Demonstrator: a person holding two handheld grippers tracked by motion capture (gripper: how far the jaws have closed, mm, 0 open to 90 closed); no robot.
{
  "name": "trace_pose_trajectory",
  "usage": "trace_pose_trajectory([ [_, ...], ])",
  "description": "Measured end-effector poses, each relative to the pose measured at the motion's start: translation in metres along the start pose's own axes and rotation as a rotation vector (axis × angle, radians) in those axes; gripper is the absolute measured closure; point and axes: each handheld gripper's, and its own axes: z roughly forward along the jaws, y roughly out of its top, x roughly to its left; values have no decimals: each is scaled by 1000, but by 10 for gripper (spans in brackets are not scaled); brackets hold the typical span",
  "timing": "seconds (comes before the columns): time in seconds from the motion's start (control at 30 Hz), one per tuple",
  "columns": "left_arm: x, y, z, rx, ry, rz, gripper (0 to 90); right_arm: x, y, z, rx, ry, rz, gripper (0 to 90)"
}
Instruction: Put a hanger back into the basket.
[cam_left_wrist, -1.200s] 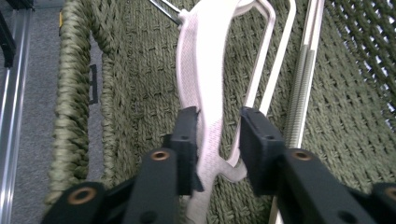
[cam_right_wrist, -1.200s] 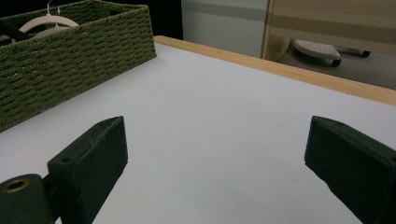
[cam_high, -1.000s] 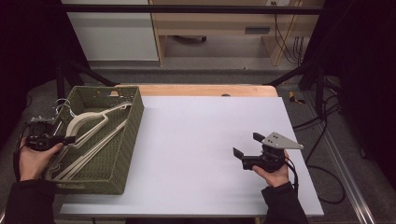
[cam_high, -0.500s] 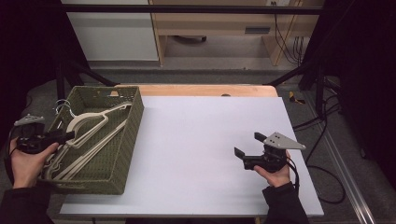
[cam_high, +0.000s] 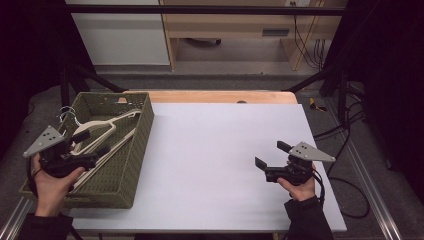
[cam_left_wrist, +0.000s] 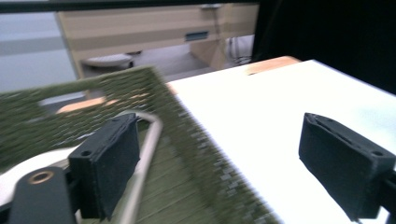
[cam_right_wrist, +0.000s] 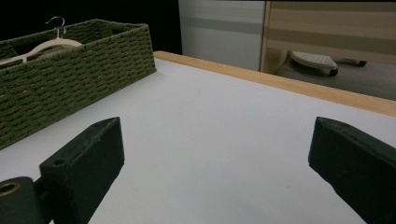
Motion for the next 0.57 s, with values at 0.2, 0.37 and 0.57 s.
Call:
trace_pose_trajectory([
  [0.2,-34,-2,16,-15,-99,18,88,-2,1,-6,-23,8,-6,33],
  [0.37,-54,-9,27,-17,-138,37,85,-2,1,-9,-30,16,-8,24],
  [0.57,-68,-19,39,3,-166,49,76,-3,1,-13,-36,25,-15,20],
])
